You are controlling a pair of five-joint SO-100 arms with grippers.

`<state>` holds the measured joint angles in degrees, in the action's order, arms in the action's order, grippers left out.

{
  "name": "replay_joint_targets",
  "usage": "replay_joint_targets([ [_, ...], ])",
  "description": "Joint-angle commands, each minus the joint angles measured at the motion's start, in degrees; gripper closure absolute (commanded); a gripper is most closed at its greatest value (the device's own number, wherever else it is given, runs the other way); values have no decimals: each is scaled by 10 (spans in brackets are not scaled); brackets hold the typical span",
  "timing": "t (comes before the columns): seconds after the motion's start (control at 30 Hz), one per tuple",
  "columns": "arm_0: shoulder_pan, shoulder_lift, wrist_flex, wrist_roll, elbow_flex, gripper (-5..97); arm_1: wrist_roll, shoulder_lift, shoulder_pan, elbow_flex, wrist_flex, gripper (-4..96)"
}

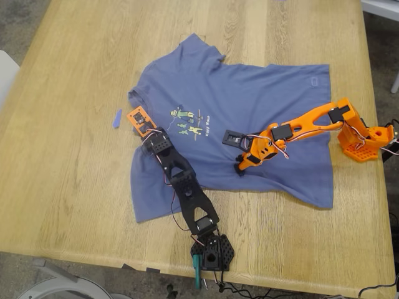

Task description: Fold a T-shirt

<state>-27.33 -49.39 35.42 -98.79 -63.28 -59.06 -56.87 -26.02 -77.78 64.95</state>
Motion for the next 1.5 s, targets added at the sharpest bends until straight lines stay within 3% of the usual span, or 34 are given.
replay_joint_targets([
  [0.0, 25, -62, 8, -7, -6, 908, -6, 6, 7, -2, 13, 904],
  [0.53, 48, -166, 14, -22, -22, 918, 7, -31, 87, 4, -91, 913],
  [1.47, 188, -457, 68, -21, -206, 918, -16, -195, 99, 150, 76, 914],
])
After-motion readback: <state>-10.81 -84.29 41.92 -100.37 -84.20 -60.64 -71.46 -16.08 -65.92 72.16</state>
